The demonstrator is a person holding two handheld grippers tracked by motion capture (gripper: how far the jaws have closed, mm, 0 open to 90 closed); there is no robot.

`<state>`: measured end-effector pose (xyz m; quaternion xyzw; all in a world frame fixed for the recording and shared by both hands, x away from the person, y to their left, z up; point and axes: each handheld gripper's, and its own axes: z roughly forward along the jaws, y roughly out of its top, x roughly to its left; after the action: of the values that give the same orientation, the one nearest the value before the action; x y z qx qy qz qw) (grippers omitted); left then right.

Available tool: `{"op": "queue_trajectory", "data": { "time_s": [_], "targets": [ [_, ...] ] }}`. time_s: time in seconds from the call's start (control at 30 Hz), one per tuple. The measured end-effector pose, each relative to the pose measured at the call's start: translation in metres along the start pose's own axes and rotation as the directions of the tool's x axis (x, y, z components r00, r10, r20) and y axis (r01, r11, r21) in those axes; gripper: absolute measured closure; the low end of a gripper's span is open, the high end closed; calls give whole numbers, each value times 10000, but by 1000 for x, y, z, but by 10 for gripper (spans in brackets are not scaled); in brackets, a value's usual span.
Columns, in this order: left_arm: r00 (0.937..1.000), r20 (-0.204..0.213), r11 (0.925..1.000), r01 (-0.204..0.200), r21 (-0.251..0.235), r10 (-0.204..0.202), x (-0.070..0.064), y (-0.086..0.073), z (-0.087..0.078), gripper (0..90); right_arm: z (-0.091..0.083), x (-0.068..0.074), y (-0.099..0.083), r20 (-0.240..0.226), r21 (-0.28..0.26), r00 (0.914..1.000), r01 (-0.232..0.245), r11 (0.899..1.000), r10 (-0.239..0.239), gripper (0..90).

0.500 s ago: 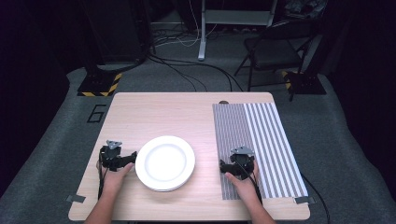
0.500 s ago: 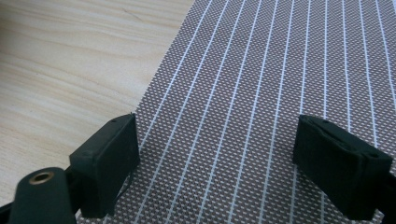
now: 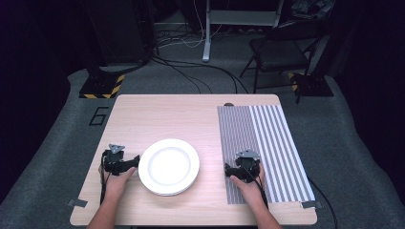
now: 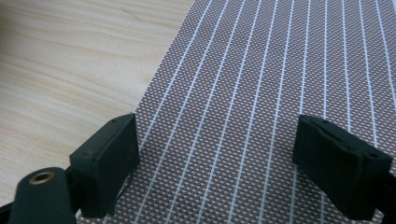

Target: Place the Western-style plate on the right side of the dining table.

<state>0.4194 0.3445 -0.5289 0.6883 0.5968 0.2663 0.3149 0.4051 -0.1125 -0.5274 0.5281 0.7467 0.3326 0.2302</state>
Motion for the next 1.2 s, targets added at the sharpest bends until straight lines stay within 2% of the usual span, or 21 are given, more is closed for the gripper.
{"op": "queue_trajectory", "data": {
  "time_s": [0.43, 0.53, 0.6, 0.7, 0.8, 1.03, 1.07, 1.13, 1.17, 1.2],
  "targets": [
    [10000, 34, 10000, 56, -76, -56, -1, 1, -1, 333, 0, 0, 0, 17, -26, 10000, 17, 10000, -17, 143],
    [9998, 8, 9998, 222, -10, -222, -1, 2, -3, 408, 0, -1, 0, 11, -14, 10000, 70, 10000, -70, 145],
    [9991, 200, 9992, 365, 148, -368, 0, 3, -6, 457, -1, -1, 0, -3, -31, 10000, 12, 10000, -12, 151],
    [9978, 415, 9985, 499, 220, -508, 0, 4, -10, 478, -2, -1, 0, 60, 6, 10000, -42, 10000, 42, 189],
    [9950, 725, 9976, 694, -33, -690, 0, 8, -20, 479, -5, -1, 2, -48, 174, 9997, -246, 9995, 247, 214],
    [9896, 1061, 9947, 1003, -227, -974, 1, 10, -33, 478, -12, -6, 7, -125, -148, 9992, -390, 9991, 388, 268],
    [9861, 1221, 9928, 1167, -254, -1127, 3, 11, -39, 483, -13, -7, 7, -154, -185, 9995, -289, 9994, 286, 275],
    [9843, 1321, 9923, 1215, -237, -1174, 4, 11, -41, 489, -13, -6, 8, -189, -227, 9994, -298, 9993, 294, 283],
    [9782, 1558, 9900, 1407, -129, -1370, 5, 10, -44, 519, -15, -6, 10, -255, -237, 9994, -238, 9994, 232, 321],
    [9751, 1669, 9888, 1493, -85, -1458, 5, 10, -46, 534, -15, -4, 11, -291, -349, 9993, -258, 9991, 248, 335]
  ]
}}
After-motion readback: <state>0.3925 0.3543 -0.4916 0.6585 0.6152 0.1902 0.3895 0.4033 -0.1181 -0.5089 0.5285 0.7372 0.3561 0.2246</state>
